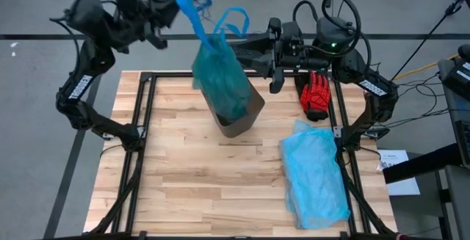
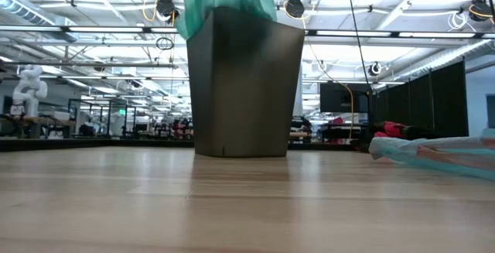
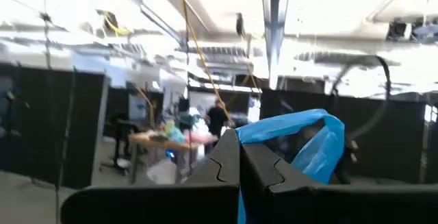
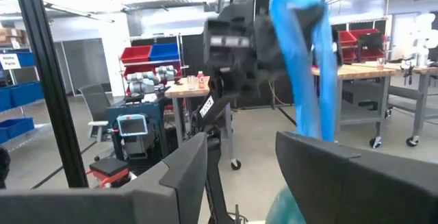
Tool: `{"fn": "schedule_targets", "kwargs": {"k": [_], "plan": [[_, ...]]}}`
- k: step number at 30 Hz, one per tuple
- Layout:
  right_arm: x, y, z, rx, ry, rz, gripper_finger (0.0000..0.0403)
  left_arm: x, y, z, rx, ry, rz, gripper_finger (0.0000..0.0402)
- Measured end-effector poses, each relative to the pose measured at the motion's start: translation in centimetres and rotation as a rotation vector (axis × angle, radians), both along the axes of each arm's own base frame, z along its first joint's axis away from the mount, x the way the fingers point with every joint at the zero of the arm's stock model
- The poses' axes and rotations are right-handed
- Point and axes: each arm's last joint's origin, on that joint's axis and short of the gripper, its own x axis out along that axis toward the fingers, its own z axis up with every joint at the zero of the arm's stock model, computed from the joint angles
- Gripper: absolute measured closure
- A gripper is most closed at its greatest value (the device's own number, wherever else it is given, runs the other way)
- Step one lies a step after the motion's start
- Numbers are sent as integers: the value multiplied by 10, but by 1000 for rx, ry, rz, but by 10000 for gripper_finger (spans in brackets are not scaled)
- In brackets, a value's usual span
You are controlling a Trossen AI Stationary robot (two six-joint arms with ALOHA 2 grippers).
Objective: Place trash/remove bag and relplace
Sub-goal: Remove the blue trash bag from the trash bin
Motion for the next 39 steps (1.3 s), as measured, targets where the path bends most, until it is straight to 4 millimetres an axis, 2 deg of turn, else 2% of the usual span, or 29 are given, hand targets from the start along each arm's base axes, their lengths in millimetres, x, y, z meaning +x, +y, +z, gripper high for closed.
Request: {"fn": "schedule_targets", "kwargs": {"k": [7,12,18,25,32,39], "plan": [[0,0,0,2,2,0,236,-23,4,35,141,-88,133,401],[0,0,-1,6,11,0,236,-38,7,44,157,-66,224,401],[0,0,-2,10,18,1,236,-51,9,42,137,-20,347,401],[0,0,-2,12,18,1,236,-60,11,24,86,205,479,401],[1,0,-3,10,32,0,236,-61,14,13,21,322,593,402],[1,0,-4,11,40,0,236,-75,3,24,66,222,642,402]]}}
